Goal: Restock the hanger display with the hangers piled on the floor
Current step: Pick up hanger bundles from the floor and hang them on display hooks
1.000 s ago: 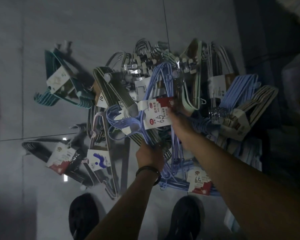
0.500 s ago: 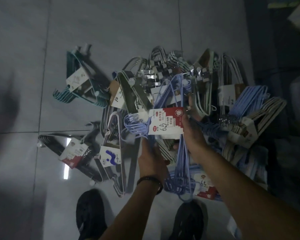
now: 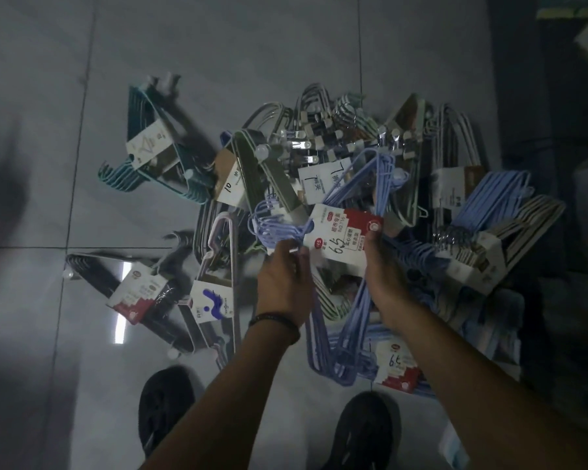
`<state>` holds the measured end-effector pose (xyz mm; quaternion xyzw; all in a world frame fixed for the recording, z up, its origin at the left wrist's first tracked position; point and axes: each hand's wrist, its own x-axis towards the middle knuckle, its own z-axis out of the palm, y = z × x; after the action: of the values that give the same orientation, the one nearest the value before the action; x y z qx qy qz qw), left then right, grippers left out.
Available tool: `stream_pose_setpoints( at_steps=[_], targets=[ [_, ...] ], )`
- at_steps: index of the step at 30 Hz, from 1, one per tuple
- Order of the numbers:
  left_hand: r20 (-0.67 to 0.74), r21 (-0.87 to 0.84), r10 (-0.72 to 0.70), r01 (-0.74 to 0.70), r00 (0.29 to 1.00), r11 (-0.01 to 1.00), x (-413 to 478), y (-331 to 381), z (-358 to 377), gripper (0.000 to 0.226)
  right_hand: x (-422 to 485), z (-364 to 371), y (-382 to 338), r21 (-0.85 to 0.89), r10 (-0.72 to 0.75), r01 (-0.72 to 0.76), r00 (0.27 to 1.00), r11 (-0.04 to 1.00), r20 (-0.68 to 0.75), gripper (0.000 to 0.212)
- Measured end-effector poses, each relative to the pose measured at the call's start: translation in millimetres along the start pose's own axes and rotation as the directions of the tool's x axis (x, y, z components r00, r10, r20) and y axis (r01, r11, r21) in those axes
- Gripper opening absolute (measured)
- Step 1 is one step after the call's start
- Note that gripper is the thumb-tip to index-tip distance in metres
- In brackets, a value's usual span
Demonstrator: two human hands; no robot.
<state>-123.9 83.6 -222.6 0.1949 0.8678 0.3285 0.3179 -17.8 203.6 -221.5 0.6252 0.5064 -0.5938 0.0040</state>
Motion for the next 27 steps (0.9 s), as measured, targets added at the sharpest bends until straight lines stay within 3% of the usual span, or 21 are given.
stream_pose_setpoints(
  at_steps=[1,3,5,7,9,13,16,18,22,25,27],
  targets=[
    [-0.033,0.133,0.086,-0.081,0.996,0.988,2,-1,-8,0.034,0,-1,1,0.014,0.011,-0.011,1.0,1.0,-0.022,0.086],
    [-0.094,0.433,0.328,-0.258,0.94,0.864,12,-1,-26,0.034,3,-6,3,0.092,0.093,-0.091,0.995,0.992,-0.021,0.074],
    [0.064,0.586,0.464,-0.41,0.884,0.699,29,0,-44,0.047,3,-10,1,0.15,0.146,-0.15,0.989,0.977,0.039,0.075],
    [0.331,0.586,0.427,-0.538,0.841,0.606,50,3,-57,0.06,7,-12,3,0.163,0.148,-0.158,0.987,0.974,0.068,0.077],
    [0.508,0.509,0.344,-0.598,0.789,0.619,67,5,-62,0.051,12,-13,7,0.18,0.156,-0.165,0.986,0.97,0.061,0.078],
    [0.597,0.531,0.308,-0.652,0.741,0.541,79,13,-62,0.031,23,-11,14,0.186,0.161,-0.169,0.985,0.968,0.061,0.078],
    [0.682,0.578,0.189,-0.679,0.707,0.453,87,16,-62,0.034,22,-13,17,0.182,0.131,-0.153,0.983,0.971,0.129,0.053],
    [0.691,0.571,0.19,-0.688,0.697,0.449,85,13,-57,0.034,19,-12,19,0.179,0.116,-0.146,0.978,0.973,0.171,0.048],
    [0.619,0.545,0.291,-0.665,0.73,0.51,66,0,-42,0.042,19,-16,20,0.196,0.136,-0.182,0.964,0.964,0.227,0.058],
    [0.589,0.631,0.27,-0.643,0.761,0.434,62,-14,-34,0.063,23,-18,22,0.172,0.111,-0.141,0.978,0.975,0.178,0.065],
    [0.563,0.648,0.276,-0.624,0.779,0.437,60,-14,-32,0.059,25,-19,24,0.126,0.047,-0.064,0.99,0.99,0.134,0.064]
  ],
)
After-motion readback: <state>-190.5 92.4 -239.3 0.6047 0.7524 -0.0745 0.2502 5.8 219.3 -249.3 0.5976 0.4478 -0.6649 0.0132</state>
